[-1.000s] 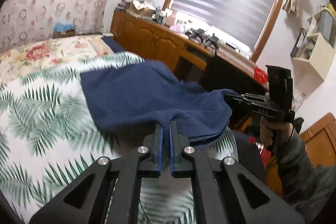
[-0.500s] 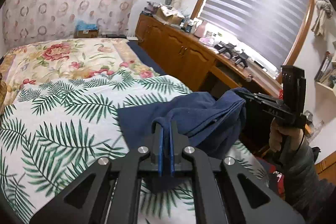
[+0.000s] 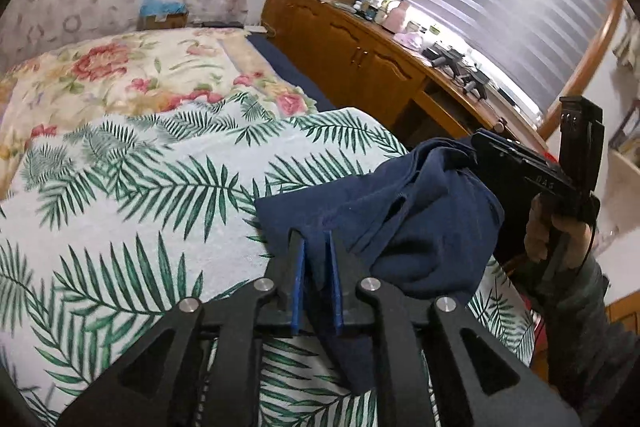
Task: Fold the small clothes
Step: 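Grasp the shirt bundle with the left gripper while the right gripper holds it, then lift the folded shirt with both grippers and carry it toward the patterned pillow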
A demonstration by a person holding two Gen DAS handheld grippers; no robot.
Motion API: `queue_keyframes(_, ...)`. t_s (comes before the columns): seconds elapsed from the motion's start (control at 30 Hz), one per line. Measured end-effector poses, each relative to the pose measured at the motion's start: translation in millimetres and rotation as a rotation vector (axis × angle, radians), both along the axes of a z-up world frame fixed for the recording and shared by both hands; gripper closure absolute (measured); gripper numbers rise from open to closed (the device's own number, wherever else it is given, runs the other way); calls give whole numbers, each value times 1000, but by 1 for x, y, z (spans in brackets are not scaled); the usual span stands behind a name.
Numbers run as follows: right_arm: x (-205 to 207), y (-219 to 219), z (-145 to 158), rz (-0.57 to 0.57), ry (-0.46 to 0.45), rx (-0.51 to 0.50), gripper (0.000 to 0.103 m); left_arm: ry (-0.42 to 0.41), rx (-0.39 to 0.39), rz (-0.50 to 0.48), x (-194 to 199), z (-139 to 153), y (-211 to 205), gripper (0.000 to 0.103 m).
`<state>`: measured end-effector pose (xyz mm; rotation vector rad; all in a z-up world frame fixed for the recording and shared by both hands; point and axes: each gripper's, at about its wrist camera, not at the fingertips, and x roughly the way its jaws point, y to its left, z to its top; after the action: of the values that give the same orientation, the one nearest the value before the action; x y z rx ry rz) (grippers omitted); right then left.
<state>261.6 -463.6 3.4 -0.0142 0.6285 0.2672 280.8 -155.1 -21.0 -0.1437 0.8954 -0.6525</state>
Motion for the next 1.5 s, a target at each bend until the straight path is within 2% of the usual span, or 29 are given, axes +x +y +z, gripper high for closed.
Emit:
queue_keyframes(0.03,-3,-2,1,-9,-10,-1,60,-36,22,13,-4,6,1,77)
queue_keyframes(0.1,-9,-7,3,-27,-24,0,49,-89,44,32,-10,17,7,77)
queue_keyframes(0.2,-17,-8,2,-14,-19,-11,46,-106,57,13,-14,23,11,76)
queue_keyframes(0.37,-19,-5,-11,9,28,-37,45,-68,91,-29,-13,8,4,74)
queue_keyframes(0.5,-5,0,-34,17,101,-63,44,-11,121,-27,3,-16,-7,74)
queue_keyframes(0.73,14,1,-49,-28,144,-79,39,18,135,5,27,-31,-13,70)
queue_keyframes(0.87,18,-4,-56,-22,176,-47,38,59,120,-5,37,-42,-18,69)
queue_keyframes(1.03,19,-5,-60,-4,191,-26,38,64,108,-5,41,-44,-21,69)
queue_keyframes(1.17,18,-6,-62,5,198,0,38,74,65,-6,41,-46,-18,69)
queue_keyframes(1.27,17,-3,-61,30,196,-7,44,96,31,-24,40,-46,-16,72)
queue_keyframes(1.4,21,-5,-63,49,221,20,44,139,-19,-49,42,-47,-14,72)
queue_keyframes(1.47,24,-9,-66,62,251,69,43,133,-17,-52,42,-47,-15,78)
queue_keyframes(1.5,26,-13,-67,63,258,91,43,132,-22,-60,41,-47,-16,85)
